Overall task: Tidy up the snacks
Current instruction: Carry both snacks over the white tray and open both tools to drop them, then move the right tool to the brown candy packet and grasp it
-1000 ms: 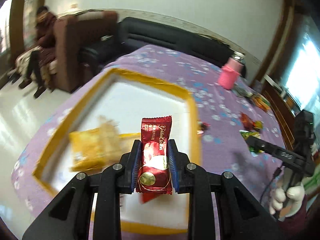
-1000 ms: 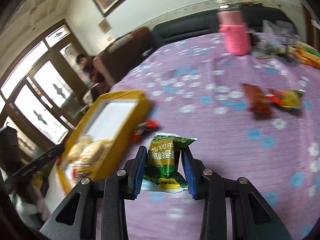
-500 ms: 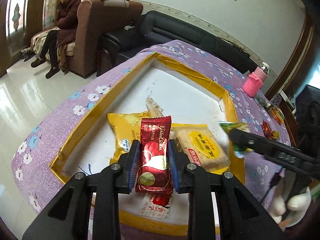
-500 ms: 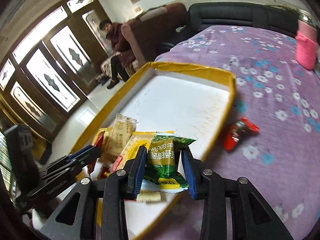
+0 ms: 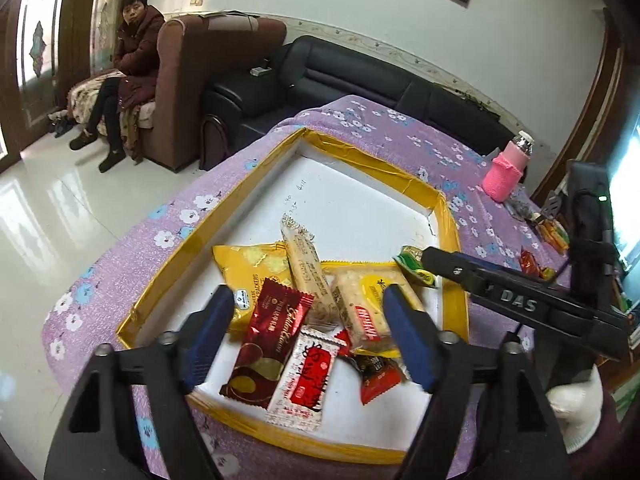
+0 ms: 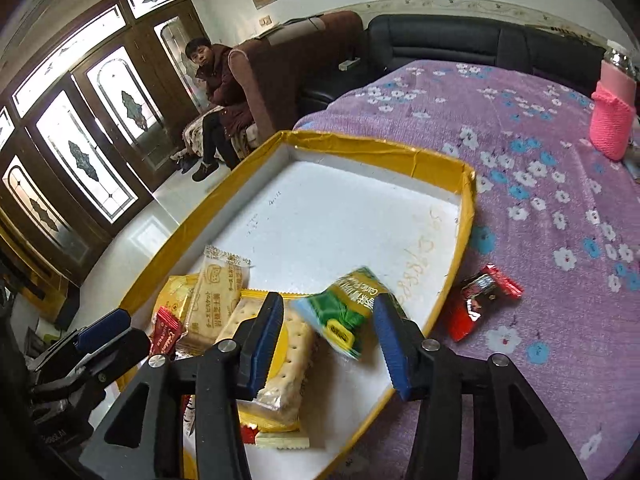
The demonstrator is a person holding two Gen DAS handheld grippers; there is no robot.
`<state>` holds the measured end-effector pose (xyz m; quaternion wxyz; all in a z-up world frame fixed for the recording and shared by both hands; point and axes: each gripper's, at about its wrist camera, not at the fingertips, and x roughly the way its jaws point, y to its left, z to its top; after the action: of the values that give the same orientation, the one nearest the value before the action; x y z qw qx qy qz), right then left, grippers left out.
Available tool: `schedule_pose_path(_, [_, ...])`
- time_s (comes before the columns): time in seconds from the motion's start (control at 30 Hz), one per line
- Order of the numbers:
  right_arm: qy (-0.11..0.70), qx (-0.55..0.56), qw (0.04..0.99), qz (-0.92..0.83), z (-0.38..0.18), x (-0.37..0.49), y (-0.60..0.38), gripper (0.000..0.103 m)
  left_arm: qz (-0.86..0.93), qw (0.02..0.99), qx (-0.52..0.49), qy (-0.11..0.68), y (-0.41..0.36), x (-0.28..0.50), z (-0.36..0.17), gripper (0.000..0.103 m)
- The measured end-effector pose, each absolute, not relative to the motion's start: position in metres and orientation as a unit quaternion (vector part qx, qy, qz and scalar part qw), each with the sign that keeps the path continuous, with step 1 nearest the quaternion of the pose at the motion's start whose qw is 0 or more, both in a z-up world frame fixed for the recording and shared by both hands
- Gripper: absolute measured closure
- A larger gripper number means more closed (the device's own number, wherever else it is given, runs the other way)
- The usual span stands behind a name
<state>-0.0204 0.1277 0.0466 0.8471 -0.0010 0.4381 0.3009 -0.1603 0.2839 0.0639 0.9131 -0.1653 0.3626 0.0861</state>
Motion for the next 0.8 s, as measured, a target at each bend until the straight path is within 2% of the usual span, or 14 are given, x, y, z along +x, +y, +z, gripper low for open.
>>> schedule_pose_path(0.23, [0.421, 0.023, 0.857, 0.297, 0.066, -0.038, 0.097, 0.045, 0.101, 0.916, -0.133, 0.365, 0.261, -0.168, 0.074, 0.024])
schedule_pose_path(0.8, [0.413, 0.079, 0.873, 0.246, 0.068, -0.054, -0.002, 0.04, 0.095, 0.931, -0.062, 0.348, 0.205, -0.185, 0.102, 0.024])
